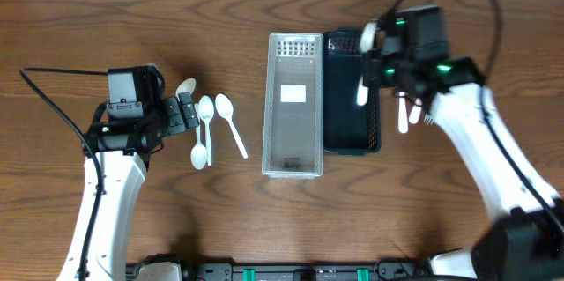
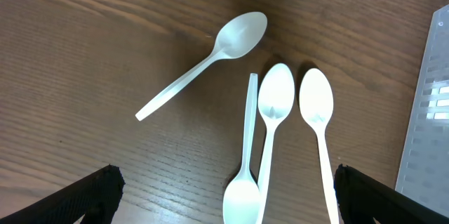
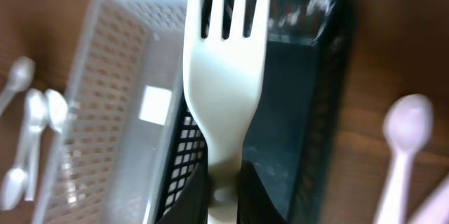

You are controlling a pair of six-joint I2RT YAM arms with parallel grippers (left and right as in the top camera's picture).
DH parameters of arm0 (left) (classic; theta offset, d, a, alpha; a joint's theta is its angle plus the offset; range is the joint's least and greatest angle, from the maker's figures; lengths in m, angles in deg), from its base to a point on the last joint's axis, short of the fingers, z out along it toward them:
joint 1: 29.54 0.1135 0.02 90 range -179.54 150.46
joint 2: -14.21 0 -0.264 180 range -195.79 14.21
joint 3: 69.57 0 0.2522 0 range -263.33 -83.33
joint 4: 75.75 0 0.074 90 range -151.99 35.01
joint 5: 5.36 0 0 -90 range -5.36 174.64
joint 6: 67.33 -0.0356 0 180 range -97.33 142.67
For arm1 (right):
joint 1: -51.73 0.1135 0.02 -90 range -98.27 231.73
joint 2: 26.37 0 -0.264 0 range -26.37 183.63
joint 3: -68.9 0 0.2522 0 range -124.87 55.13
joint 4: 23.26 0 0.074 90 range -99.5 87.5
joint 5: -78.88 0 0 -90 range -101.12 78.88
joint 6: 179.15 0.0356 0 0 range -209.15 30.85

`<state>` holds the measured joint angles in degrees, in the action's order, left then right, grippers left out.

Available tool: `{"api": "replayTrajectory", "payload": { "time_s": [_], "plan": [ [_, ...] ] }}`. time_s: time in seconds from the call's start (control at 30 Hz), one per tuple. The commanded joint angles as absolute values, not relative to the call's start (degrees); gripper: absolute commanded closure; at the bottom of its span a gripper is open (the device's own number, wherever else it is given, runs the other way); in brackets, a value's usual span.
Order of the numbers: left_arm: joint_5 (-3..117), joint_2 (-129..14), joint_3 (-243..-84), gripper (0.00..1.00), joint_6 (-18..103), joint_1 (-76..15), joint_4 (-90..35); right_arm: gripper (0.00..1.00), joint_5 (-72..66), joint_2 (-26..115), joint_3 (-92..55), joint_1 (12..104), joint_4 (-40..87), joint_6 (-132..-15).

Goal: Pack container
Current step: 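Carry the fork left and drop it into the black basket, then move right gripper back and grasp the mint-green knife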

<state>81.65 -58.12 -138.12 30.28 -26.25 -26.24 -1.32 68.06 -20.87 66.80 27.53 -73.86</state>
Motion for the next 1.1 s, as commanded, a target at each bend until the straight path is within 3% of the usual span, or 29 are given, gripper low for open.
{"api": "replayTrajectory", "payload": {
  "time_s": [0.0,0.1,0.17,0.23,0.33,0.4,0.57,0.77,1.07],
  "plan": [
    [82.33,-58.6,-139.17,0.02,29.76,-25.96,-26.17,0.99,-5.39,74.33,-20.09,67.93,26.46,-70.65],
    [82.33,-58.6,-139.17,0.02,29.76,-25.96,-26.19,0.98,-0.84,78.38,-20.09,67.93,25.83,-71.06],
    [82.33,-58.6,-139.17,0.02,29.76,-25.96,-26.17,0.74,-0.21,78.75,-20.22,67.8,25.83,-72.57],
    [82.33,-58.6,-139.17,0.02,29.76,-25.96,-26.19,0.64,-0.25,77.39,-21.38,66.91,26.79,-73.64],
    [82.33,-58.6,-139.17,0.02,29.76,-25.96,-26.19,0.38,-1.39,73.79,-23.96,64.11,28.87,-74.62],
    [82.33,-58.6,-139.17,0.02,29.76,-25.96,-26.19,0.32,-3.59,70.92,-25.4,61.22,30.18,-74.58],
    [82.33,-58.6,-139.17,0.02,29.76,-25.96,-26.19,0.34,-10.78,66.73,-25.68,51.32,33.79,-73.29],
    [82.33,-58.6,-139.17,0.02,29.76,-25.96,-26.19,0.38,-15.2,71.38,-23.71,41.42,38.18,-70.12],
    [82.33,-58.6,-139.17,0.02,29.76,-25.96,-26.19,0.4,-13.91,84.21,-23.23,40.24,35.01,-67.32]
  ]
}}
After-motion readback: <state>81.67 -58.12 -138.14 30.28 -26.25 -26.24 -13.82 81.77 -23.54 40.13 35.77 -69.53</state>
